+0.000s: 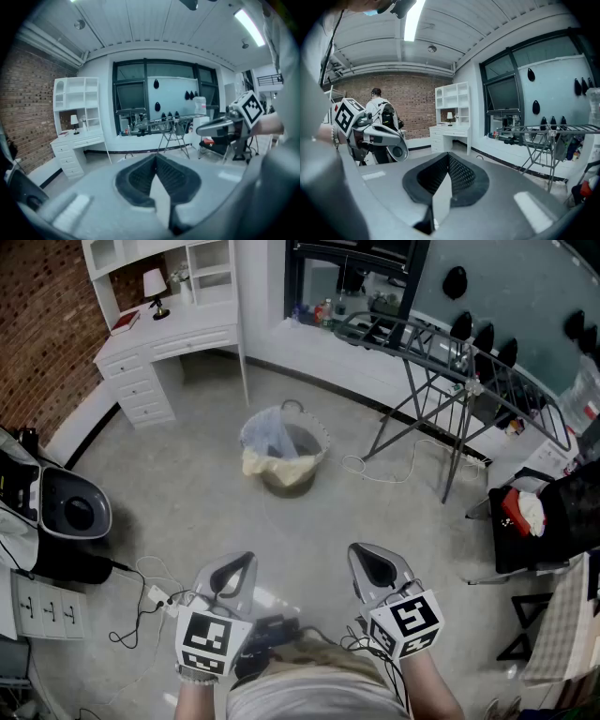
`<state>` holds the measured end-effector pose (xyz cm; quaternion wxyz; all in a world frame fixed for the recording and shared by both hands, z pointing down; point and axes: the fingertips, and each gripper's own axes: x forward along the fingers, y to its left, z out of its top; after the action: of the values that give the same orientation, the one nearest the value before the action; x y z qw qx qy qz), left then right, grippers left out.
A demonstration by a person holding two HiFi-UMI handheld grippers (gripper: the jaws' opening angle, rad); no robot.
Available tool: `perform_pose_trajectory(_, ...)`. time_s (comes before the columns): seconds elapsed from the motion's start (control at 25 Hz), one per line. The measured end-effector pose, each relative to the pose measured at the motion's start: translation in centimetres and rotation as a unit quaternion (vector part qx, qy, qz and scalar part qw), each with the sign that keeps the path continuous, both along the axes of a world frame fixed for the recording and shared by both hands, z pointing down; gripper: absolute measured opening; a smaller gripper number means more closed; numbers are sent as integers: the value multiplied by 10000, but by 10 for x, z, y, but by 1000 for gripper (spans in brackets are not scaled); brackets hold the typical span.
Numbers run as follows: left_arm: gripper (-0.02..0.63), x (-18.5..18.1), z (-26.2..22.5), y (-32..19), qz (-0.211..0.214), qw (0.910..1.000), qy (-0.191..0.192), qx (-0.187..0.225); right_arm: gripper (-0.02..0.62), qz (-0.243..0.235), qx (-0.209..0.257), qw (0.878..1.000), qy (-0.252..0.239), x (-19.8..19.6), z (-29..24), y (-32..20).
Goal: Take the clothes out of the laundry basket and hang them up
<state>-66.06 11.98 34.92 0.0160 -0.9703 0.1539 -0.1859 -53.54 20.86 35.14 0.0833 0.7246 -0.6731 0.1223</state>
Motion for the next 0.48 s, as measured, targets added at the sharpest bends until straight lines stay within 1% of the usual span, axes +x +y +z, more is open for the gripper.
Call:
perform_pose_trajectory(0.32, -5, 5, 0, 2, -29, 10000, -29, -23, 5, -25, -1, 10000, -12, 6, -1, 1)
perform_pose_trajectory(0.48, -3, 5, 3, 3, -89, 9999, 27, -109, 5, -20, 68, 9999, -157, 6, 2, 3)
